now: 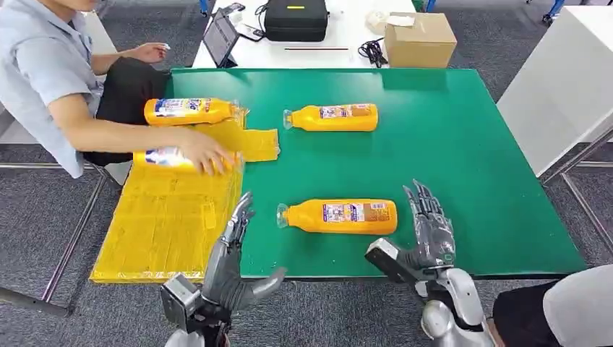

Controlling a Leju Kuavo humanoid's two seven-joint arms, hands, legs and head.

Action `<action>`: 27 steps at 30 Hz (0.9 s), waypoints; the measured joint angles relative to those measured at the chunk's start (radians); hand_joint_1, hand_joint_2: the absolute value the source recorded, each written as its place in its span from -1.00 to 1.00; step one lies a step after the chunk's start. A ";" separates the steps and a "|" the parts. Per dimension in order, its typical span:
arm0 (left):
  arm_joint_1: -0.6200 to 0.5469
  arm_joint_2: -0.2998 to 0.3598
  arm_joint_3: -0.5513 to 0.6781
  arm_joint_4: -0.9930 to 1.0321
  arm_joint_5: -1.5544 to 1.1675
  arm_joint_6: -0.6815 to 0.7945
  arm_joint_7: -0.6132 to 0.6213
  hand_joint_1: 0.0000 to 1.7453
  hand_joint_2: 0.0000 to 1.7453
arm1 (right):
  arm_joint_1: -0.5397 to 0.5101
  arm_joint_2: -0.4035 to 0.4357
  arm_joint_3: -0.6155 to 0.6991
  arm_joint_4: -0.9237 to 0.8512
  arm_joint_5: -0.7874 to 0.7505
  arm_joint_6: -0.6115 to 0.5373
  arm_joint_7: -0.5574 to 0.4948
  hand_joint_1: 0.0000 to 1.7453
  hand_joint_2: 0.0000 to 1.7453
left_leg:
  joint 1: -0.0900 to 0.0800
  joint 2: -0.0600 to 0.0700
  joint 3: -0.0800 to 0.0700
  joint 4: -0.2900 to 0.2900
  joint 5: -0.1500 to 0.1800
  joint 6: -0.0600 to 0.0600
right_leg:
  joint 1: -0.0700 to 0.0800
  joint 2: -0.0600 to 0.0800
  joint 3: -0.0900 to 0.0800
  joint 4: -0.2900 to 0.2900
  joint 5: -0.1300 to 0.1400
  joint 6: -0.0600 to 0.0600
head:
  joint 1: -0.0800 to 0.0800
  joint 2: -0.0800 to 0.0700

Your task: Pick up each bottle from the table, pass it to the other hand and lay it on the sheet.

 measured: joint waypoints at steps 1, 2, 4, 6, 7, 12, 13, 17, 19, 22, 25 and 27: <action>-0.003 -0.005 0.000 0.005 0.002 0.016 -0.002 -1.00 1.00 | -0.014 -0.004 0.003 0.019 0.004 0.002 0.006 -1.00 1.00 | 0.000 0.000 0.000 0.000 0.000 0.000 | 0.000 0.000 0.000 0.000 0.000 0.000 | 0.000 0.000; -0.007 -0.006 0.000 0.008 0.002 0.027 -0.004 -1.00 1.00 | -0.024 -0.008 0.005 0.032 0.008 0.004 0.008 -1.00 1.00 | 0.000 0.000 0.000 0.000 0.000 0.000 | 0.000 0.000 0.000 0.000 0.000 0.000 | 0.000 0.000; -0.012 -0.011 0.000 0.016 0.002 0.052 -0.012 -1.00 1.00 | -0.052 -0.018 0.013 0.065 0.013 0.012 0.012 -1.00 1.00 | 0.000 0.000 -0.001 0.000 0.000 0.000 | 0.000 0.000 0.000 0.000 0.000 0.000 | 0.000 0.000; -0.020 -0.015 0.000 0.023 0.005 0.062 -0.016 -1.00 1.00 | -0.087 -0.024 0.023 0.101 0.013 0.018 0.013 -1.00 1.00 | 0.000 0.001 0.000 0.000 0.000 0.000 | 0.000 0.000 -0.001 0.000 0.000 0.000 | 0.000 0.000; -0.022 -0.017 0.000 0.025 0.006 0.064 -0.016 -1.00 1.00 | -0.097 -0.027 0.026 0.112 0.013 0.019 0.013 -1.00 1.00 | 0.000 0.000 0.000 0.000 0.000 0.000 | 0.000 0.000 0.000 0.000 0.000 0.000 | 0.000 0.000; -0.024 -0.021 0.000 0.033 0.007 0.069 -0.016 -1.00 1.00 | -0.126 -0.033 0.040 0.148 0.016 0.020 0.013 -1.00 1.00 | 0.000 -0.001 -0.001 0.000 0.000 0.000 | 0.000 0.000 0.000 0.000 0.000 0.000 | 0.000 0.000; -0.025 -0.021 0.000 0.034 0.007 0.069 -0.017 -1.00 1.00 | -0.128 -0.034 0.040 0.152 0.016 0.020 0.013 -1.00 1.00 | 0.000 -0.001 -0.001 0.000 0.000 0.000 | 0.000 0.000 0.000 0.000 0.000 0.000 | 0.000 0.000; -0.027 -0.021 0.000 0.038 0.010 0.082 -0.023 -1.00 1.00 | -0.156 -0.036 0.061 0.179 0.017 0.030 0.011 -1.00 1.00 | 0.000 0.000 -0.001 0.000 0.000 0.000 | 0.000 0.000 -0.001 0.000 0.000 0.000 | 0.000 0.000; -0.028 -0.022 0.000 0.039 0.011 0.092 -0.021 -1.00 1.00 | -0.178 -0.034 0.078 0.194 0.007 0.041 0.006 -1.00 1.00 | 0.000 0.000 -0.001 0.000 0.000 0.000 | 0.000 0.000 0.000 0.000 0.000 0.000 | 0.000 0.000; -0.027 -0.024 0.000 0.044 0.035 0.097 0.013 -1.00 1.00 | -0.197 -0.026 0.102 0.213 -0.014 0.044 0.003 -1.00 1.00 | 0.000 -0.001 -0.001 0.000 0.000 0.000 | 0.000 0.000 0.000 0.000 0.000 0.000 | 0.000 0.000; -0.027 -0.024 0.001 0.054 0.035 0.114 0.035 -1.00 1.00 | -0.198 -0.016 0.125 0.234 -0.034 0.040 -0.006 -1.00 1.00 | 0.000 -0.001 -0.001 0.000 0.000 0.000 | 0.000 0.000 0.000 0.000 0.000 0.000 | 0.000 0.000; -0.025 -0.023 0.001 0.058 0.028 0.114 0.048 -1.00 1.00 | -0.197 -0.009 0.136 0.244 -0.053 0.037 -0.014 -1.00 1.00 | 0.000 -0.001 -0.001 0.000 0.000 0.000 | 0.000 0.000 -0.001 0.000 0.000 0.000 | 0.000 0.000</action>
